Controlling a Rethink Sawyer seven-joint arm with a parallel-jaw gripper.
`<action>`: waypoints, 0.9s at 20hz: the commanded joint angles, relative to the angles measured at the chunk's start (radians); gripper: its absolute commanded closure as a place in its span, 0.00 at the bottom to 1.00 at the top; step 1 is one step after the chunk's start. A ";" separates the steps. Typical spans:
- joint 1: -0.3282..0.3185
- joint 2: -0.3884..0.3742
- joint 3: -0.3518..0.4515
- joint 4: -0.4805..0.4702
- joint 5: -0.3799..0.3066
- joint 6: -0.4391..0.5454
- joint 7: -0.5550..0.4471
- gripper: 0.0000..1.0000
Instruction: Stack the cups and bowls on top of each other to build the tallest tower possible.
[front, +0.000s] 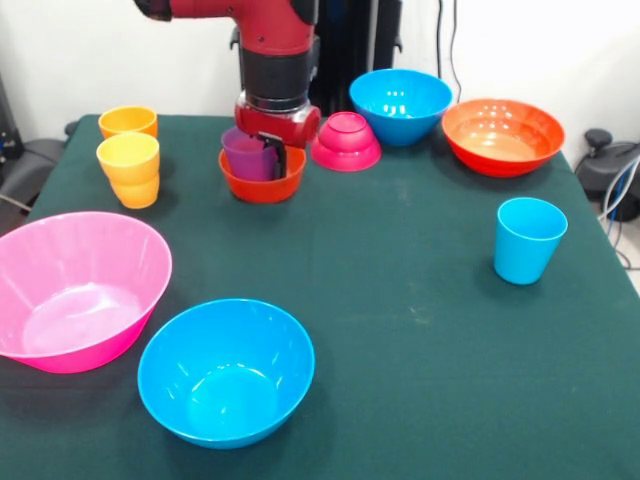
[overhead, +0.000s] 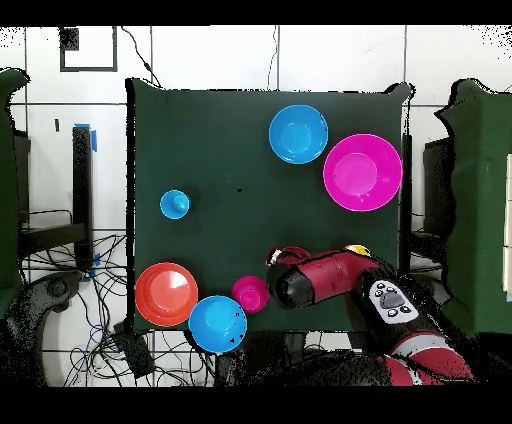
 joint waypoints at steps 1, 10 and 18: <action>0.022 0.008 0.225 -0.133 -0.006 0.005 -0.138 1.00; 0.013 -0.004 0.243 -0.128 -0.022 0.017 -0.129 1.00; 0.084 0.080 0.112 -0.178 -0.090 -0.028 -0.043 1.00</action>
